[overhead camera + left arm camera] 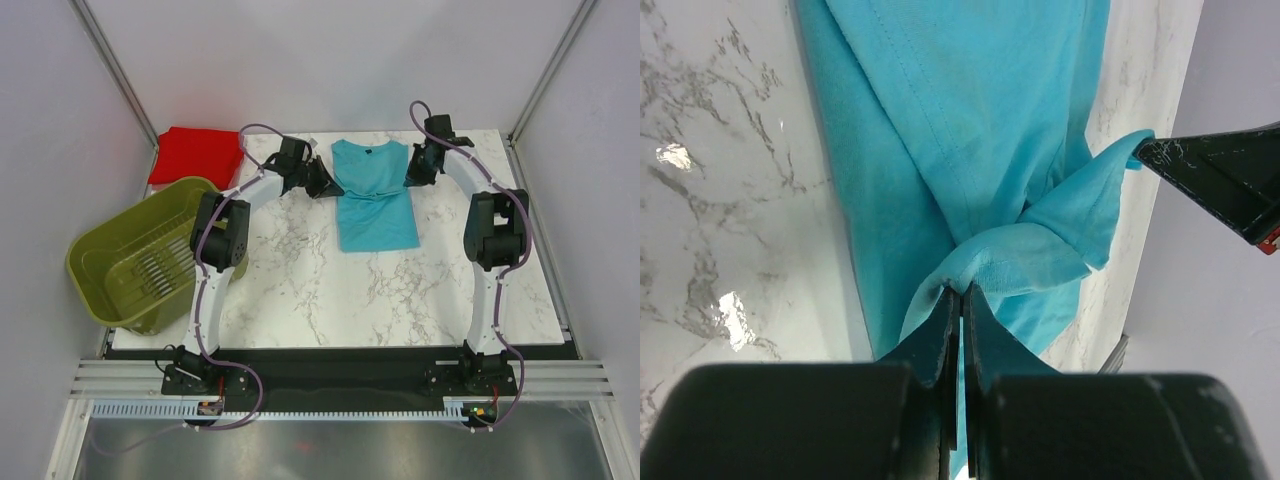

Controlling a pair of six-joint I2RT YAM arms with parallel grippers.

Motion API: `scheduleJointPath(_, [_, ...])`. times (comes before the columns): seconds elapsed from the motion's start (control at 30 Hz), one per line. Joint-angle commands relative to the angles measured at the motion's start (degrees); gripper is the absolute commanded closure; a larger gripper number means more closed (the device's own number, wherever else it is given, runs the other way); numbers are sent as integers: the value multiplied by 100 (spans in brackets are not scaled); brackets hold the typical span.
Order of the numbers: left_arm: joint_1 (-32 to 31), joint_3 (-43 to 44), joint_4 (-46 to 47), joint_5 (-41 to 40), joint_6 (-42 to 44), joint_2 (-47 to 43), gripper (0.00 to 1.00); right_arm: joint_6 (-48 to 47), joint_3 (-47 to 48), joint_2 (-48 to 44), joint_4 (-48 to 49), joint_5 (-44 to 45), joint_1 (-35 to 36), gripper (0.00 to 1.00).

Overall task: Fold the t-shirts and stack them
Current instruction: Fold the tshirt

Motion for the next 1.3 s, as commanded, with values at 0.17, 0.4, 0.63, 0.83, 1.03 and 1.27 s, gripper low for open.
scheduleJointPath(0.17, [187,265,4,186,-112,-113,66,170,961,203,104,-463,-204,75])
scheduleJointPath(0.4, [126,-954,3,-43,407,-1263,51,-76,-284,-789,-124,-859,-459,59])
scheduleJointPath(0.63, [-392,-2170,12,-280,864,-1853,52,-805,-2226,-1528,-19,-1061,-486,58])
scheduleJointPath(0.83, [-788,-2653,82,-509,926,-1792,52,-964,-3124,-1889,394,-1289,-512,59])
scheduleJointPath(1.03, [-823,-2935,293,-518,970,-1801,52,-938,-3748,-2047,798,-1501,-521,59])
scheduleJointPath(1.27, [-823,-3101,469,-149,1005,-1862,89,-701,-4495,-2583,1378,-1475,-521,100])
